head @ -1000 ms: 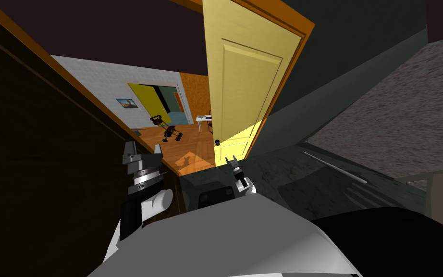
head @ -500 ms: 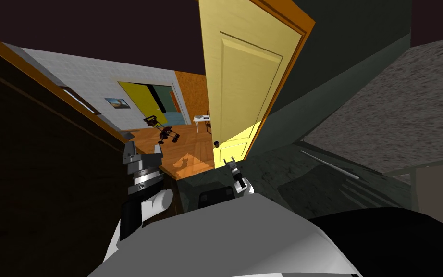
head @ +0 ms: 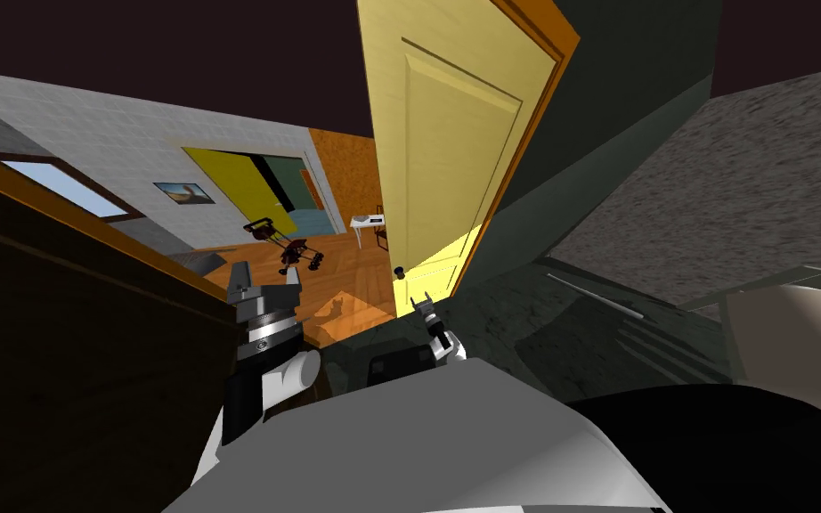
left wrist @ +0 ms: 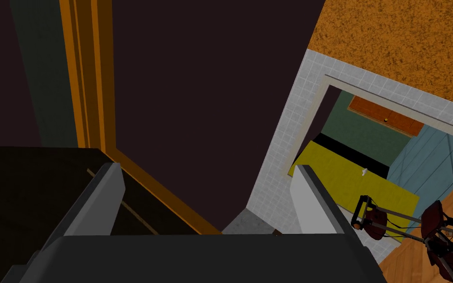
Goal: Pull the door open
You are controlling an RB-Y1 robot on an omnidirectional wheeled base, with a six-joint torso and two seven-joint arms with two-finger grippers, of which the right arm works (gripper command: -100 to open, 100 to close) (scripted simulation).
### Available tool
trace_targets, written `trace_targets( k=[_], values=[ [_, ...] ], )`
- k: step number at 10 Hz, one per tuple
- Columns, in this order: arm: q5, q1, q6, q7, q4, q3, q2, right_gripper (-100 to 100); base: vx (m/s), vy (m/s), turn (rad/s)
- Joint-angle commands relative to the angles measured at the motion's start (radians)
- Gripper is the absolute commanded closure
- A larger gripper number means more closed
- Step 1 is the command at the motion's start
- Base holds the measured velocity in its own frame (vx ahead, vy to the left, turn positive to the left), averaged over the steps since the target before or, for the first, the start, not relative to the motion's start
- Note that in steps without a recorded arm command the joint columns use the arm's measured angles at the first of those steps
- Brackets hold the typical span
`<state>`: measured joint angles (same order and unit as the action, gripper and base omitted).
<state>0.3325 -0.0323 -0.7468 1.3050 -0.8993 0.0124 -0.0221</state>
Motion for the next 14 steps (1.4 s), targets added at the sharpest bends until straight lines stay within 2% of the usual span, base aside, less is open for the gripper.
trace_targets(
  k=[1, 3, 4, 5, 10, 14],
  values=[
    [0.005, 0.005, -0.004, 0.027, 0.022, 0.002, -0.01, -100, 0.145, 0.105, -0.117],
    [0.009, 0.014, -0.008, 0.05, 0.044, 0.003, -0.02, -100, 0.122, 0.13, -0.08],
    [0.011, 0.017, -0.01, 0.059, 0.054, 0.003, -0.025, -100, 0.052, 0.069, 0.121],
    [0.01, 0.015, -0.01, 0.052, 0.048, 0.003, -0.022, -100, 0.03, 0.028, 0.015],
    [0.005, 0.017, -0.002, 0.036, 0.058, -0.001, 0.047, -100, -0.036, -0.118, 0.274],
    [-0.001, 0.022, 0.004, 0.018, 0.068, -0.009, 0.099, -100, -0.046, -0.035, 0.293]
  ],
)
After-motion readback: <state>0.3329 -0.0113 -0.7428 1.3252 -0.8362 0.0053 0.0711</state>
